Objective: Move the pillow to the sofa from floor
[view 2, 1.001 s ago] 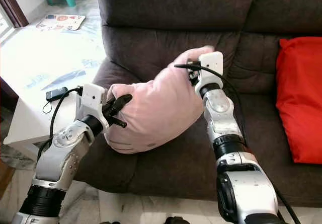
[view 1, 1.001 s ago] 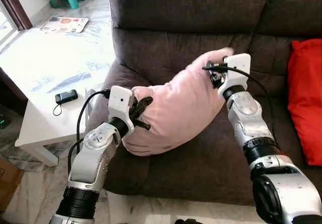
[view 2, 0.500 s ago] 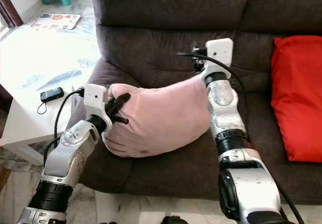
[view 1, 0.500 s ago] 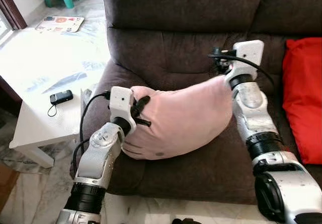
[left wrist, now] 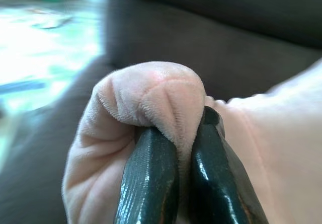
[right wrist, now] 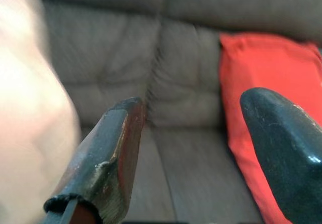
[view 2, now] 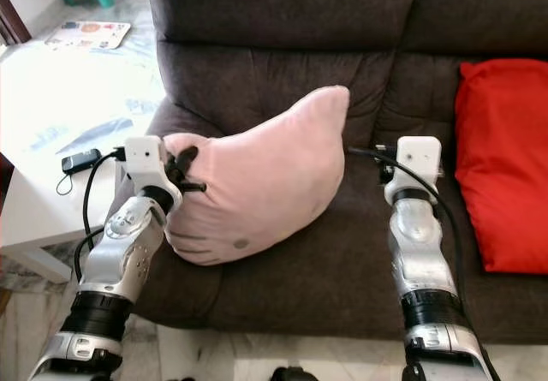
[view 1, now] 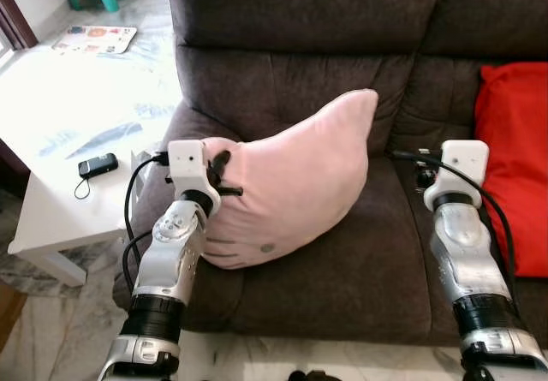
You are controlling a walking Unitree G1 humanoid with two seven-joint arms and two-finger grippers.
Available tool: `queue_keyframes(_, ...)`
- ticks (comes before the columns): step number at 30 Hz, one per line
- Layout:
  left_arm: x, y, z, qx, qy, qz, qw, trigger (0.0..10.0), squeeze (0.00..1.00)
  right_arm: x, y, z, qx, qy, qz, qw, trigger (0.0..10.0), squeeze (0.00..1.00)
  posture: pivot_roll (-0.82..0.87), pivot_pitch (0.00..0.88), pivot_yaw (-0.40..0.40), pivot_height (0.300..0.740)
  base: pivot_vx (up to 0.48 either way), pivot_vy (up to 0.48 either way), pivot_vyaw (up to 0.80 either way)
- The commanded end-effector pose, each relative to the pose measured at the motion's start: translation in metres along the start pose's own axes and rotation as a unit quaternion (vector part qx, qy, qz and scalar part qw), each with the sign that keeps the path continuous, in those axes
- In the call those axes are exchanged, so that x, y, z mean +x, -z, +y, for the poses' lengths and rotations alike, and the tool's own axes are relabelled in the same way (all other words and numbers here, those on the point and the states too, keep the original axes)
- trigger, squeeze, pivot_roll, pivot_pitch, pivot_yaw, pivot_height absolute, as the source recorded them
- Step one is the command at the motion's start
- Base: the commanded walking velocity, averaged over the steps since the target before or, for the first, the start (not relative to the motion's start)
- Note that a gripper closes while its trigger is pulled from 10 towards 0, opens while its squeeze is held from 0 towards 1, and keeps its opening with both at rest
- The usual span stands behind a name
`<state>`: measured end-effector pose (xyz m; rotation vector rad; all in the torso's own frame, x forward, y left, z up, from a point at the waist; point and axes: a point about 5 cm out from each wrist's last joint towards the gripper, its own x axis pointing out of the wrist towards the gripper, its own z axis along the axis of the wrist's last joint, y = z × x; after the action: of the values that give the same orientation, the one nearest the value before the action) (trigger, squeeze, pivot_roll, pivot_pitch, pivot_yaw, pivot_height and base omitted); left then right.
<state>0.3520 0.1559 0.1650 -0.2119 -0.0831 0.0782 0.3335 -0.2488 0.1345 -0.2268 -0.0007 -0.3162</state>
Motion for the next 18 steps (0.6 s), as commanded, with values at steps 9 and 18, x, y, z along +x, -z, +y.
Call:
queue_keyframes(9,-0.002,0.016,0.019,-0.017,-0.077,0.014,0.997,10.0,0.0,-0.007,-0.006,0.013,0.012,-0.009,0.007,1.0,10.0,0.0,-0.07,0.153,-0.036,0.74,0.0,0.0,0.0)
queue_keyframes(18,-0.003,0.046,-0.011,-0.062,0.062,0.118,0.989,10.0,0.0,-0.012,-0.005,0.017,0.02,-0.017,0.012,1.0,10.0,0.0,-0.07,0.16,-0.035,0.74,0.0,0.0,0.0)
